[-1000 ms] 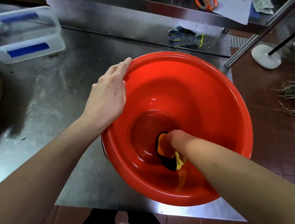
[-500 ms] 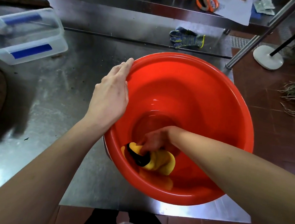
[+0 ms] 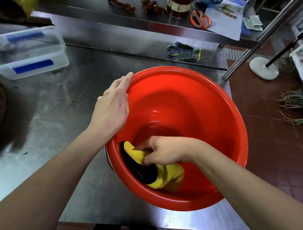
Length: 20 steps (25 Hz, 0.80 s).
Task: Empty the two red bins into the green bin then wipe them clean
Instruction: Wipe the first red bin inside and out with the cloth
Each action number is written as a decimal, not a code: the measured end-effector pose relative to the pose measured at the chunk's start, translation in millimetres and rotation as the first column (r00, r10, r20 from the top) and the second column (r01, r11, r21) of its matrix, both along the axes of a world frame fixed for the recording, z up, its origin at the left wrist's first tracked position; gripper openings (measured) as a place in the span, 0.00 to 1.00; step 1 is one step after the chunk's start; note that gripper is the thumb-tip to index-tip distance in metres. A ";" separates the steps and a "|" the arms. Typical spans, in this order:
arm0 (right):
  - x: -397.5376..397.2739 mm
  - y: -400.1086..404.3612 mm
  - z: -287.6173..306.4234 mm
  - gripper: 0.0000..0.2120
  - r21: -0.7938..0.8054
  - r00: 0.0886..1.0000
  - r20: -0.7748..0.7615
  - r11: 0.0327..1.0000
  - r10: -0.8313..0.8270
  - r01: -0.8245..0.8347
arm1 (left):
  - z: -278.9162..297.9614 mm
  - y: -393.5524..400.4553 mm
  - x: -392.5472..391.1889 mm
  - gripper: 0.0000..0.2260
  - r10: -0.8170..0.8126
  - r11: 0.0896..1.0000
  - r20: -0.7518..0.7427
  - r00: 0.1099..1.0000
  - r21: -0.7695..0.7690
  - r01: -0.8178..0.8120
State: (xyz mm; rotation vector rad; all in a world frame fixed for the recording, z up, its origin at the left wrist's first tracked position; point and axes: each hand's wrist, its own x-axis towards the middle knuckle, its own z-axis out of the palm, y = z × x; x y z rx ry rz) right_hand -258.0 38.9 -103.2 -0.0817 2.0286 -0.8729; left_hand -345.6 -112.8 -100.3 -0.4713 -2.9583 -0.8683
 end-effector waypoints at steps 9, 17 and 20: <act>1.4 -22.1 -27.8 0.15 -0.044 0.961 -0.046 0.962 -0.273 0.271 | -3.7 -0.1 -1.3 0.26 -0.016 1.000 -0.009 1.000 -0.006 0.016; 11.4 -30.6 -16.4 0.11 -0.184 0.882 -0.203 0.902 -0.425 0.392 | -4.6 -1.2 -4.7 0.26 -0.019 1.000 0.005 1.000 0.012 0.019; 10.3 -30.3 -21.5 0.17 -0.084 0.913 -0.206 0.936 -0.352 0.342 | -2.0 -1.9 -4.1 0.26 -0.019 1.000 0.010 1.000 0.019 0.018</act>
